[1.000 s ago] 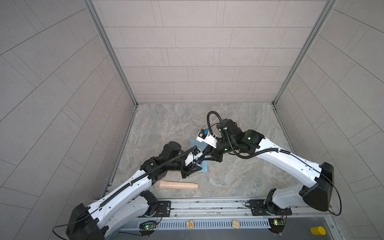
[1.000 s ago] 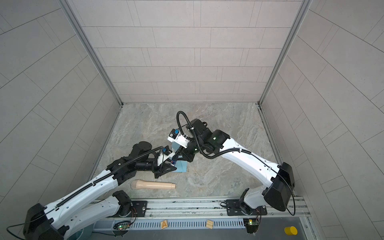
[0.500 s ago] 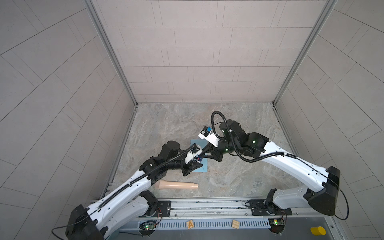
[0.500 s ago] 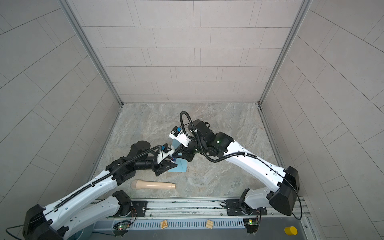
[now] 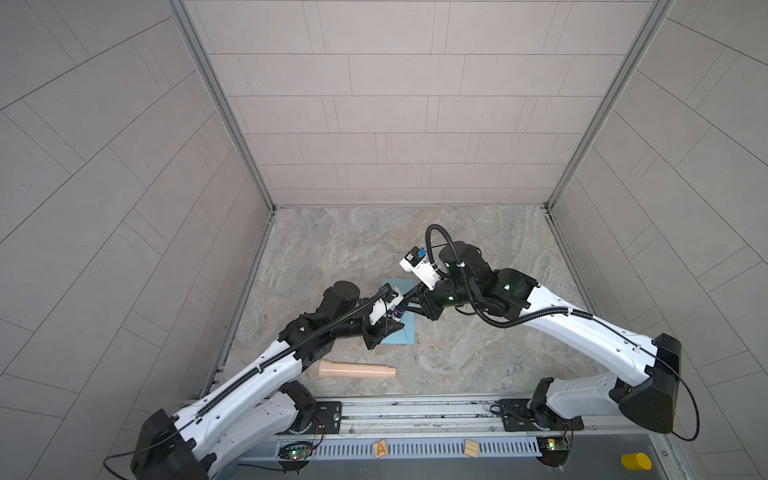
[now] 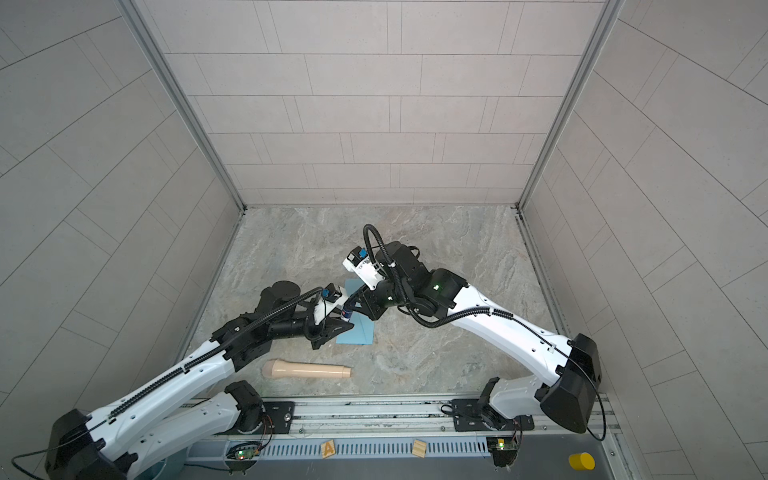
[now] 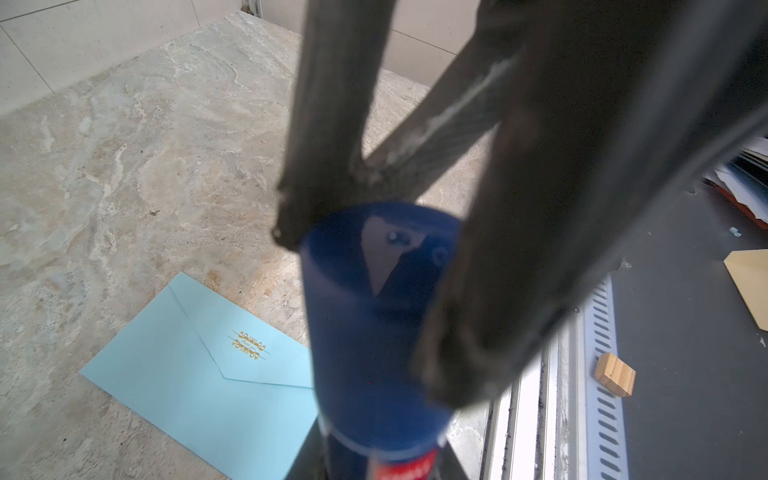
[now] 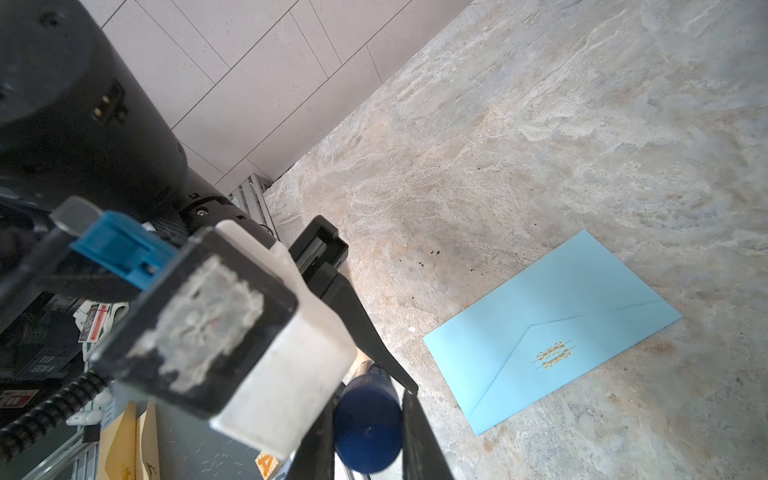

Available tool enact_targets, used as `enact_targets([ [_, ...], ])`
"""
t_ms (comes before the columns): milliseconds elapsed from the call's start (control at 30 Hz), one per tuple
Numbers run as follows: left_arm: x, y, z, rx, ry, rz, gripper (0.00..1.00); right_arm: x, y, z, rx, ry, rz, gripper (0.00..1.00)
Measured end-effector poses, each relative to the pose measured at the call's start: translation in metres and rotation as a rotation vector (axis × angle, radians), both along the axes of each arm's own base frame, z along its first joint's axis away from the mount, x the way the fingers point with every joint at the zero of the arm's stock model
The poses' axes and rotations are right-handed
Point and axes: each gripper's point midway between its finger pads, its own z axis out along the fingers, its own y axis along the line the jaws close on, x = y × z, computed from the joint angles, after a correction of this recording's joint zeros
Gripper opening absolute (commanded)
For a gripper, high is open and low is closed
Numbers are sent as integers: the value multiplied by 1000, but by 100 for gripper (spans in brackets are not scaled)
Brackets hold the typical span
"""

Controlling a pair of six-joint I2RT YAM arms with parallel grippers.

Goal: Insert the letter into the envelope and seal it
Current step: 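Grasp the capped glue stick with the right gripper beside the left gripper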

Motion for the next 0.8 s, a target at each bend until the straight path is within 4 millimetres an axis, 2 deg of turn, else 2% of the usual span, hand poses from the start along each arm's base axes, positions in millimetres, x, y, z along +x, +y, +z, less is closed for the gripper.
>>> enact_targets([
  [267,5,-7,19,-64,-67,-14,0,-2,-5,18,20,-30,-13,31],
  [400,10,-9,39,-118,-131,-7,0,-10,-10,8,-27,2,0,49],
  [500,11,-9,48,-140,-159,-5,0,-12,-14,11,-31,-20,4,57],
  [633,11,-9,49,-142,-159,-4,0,-15,-23,41,31,-112,-1,60],
  [800,11,-9,50,-153,-142,6,0,-20,-36,92,159,-274,-16,62],
])
